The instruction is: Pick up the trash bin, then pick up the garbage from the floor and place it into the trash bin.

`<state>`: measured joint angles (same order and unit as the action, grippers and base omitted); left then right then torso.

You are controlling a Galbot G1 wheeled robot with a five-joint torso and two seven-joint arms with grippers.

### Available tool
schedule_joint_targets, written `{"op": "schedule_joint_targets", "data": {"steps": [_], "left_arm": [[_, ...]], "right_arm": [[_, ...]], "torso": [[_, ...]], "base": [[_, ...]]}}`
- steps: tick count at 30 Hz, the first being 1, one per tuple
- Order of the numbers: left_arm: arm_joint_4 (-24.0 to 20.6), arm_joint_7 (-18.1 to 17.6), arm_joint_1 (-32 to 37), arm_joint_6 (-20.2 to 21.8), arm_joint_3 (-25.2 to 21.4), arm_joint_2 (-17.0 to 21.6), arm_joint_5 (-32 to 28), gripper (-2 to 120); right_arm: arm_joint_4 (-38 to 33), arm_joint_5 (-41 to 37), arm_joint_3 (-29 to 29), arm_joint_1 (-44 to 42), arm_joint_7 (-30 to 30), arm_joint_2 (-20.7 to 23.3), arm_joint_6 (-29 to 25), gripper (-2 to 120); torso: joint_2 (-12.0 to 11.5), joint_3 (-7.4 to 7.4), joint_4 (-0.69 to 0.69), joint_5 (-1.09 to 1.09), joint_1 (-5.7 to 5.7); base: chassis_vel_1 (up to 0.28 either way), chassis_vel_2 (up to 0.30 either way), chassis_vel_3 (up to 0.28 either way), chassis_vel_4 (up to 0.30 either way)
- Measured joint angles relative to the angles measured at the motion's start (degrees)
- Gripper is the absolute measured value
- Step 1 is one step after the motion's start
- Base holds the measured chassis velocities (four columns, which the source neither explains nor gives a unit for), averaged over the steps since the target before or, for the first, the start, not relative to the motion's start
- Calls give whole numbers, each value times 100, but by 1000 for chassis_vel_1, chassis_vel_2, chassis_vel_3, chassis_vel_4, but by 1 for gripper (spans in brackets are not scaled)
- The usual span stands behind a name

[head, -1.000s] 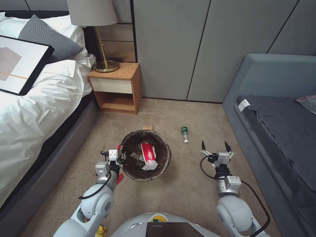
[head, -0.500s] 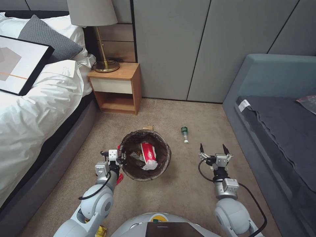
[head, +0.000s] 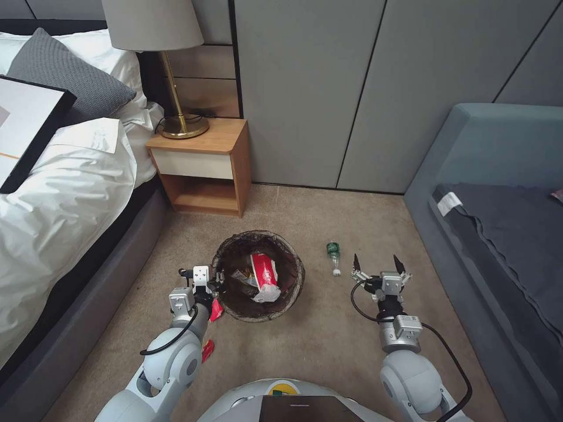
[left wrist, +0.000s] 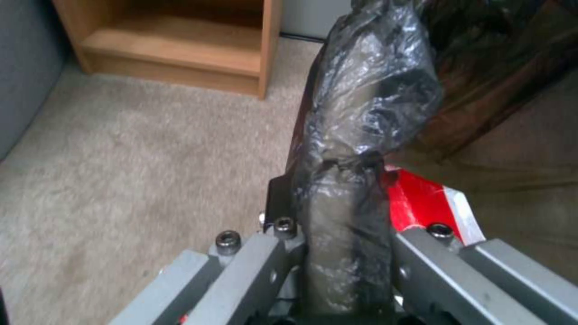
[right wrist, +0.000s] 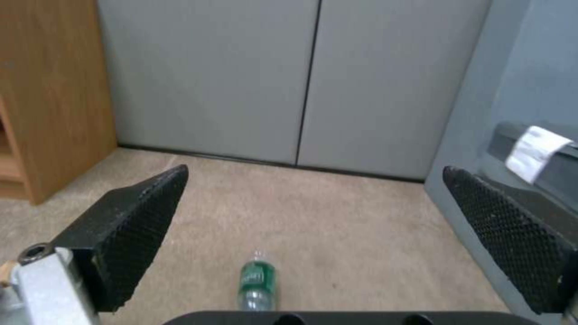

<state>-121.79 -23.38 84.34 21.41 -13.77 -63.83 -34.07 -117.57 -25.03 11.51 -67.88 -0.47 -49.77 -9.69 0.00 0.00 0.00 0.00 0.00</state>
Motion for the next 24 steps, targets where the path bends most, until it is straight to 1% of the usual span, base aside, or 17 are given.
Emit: {"op": "schedule_joint_targets", "data": {"steps": [6,8,9,11,12,13,14,16,17,20,21,24], "left_arm": [[10,0,-4,-1,8,0,-2,3],[10,4,-2,-3,19,-2,-2,3],[10,4,-2,-3,19,-2,-2,3],[10,18,22,-23,19,-9,9,3],[10,18,22,-23,19,-9,9,3],[4,35,46,-38,-3,-15,27,3],[-12,51,79,-62,-51,-25,53,3],[-23,56,87,-73,-70,-32,61,3],[-23,56,87,-73,-70,-32,61,3],[-23,62,84,-81,-64,-43,77,3],[-23,62,84,-81,-64,-43,77,3],[-9,65,78,-89,-44,-57,84,3]], "right_arm": [[-107,-37,-148,-42,55,-31,2,100],[-303,-146,-517,-112,234,-81,2,100],[-303,-146,-517,-112,234,-81,2,100],[-463,-180,-945,-213,688,-171,78,100],[-463,-180,-945,-213,688,-171,78,100],[-517,-180,-1140,-271,880,-201,175,100],[-581,-178,-1467,-372,1187,-251,361,100],[-651,-138,-1946,-590,1552,-324,672,100],[-651,-138,-1946,-590,1552,-324,672,100],[-699,18,-2610,-943,1847,-415,866,100],[-699,18,-2610,-943,1847,-415,866,100],[-826,157,-3289,-1441,2031,-547,970,100]], "torso": [[0,0,0,0,0],[0,0,0,0,0],[0,0,0,0,0],[0,0,0,0,0],[0,0,0,0,0],[0,0,0,0,0],[0,0,1,1,0],[0,0,0,1,0],[0,0,0,1,0],[0,0,-1,1,0],[0,0,-1,1,0],[0,0,-1,0,0]], "base": [[-179,177,172,-169],[-139,145,163,-158],[-139,145,171,-149],[-159,159,173,-168],[-166,167,175,-168],[-166,167,185,-169],[-163,193,185,-173],[-145,176,153,-168],[-145,176,133,-163],[-102,96,95,-88],[-62,71,76,-58],[-2,5,14,-19]]}}
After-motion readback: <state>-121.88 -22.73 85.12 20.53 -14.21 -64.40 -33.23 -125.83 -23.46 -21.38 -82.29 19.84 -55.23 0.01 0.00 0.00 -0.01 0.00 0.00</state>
